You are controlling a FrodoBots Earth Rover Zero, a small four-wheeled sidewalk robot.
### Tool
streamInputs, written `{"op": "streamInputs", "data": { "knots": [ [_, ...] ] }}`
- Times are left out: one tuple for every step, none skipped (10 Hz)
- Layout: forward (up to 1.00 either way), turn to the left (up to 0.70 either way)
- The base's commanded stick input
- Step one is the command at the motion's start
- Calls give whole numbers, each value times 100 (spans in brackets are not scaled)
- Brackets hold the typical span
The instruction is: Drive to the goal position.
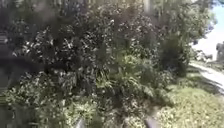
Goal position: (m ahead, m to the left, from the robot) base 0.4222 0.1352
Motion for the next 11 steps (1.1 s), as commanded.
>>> {"op": "streamInputs", "data": {
  "knots": [
    [-50, 0],
    [-50, 0],
    [-50, 0],
    [-50, 0],
    [-50, 0],
    [-50, 0],
    [-50, 0],
    [-50, 0],
    [-50, 0],
    [-50, 0],
    [-50, 0]
  ]
}}
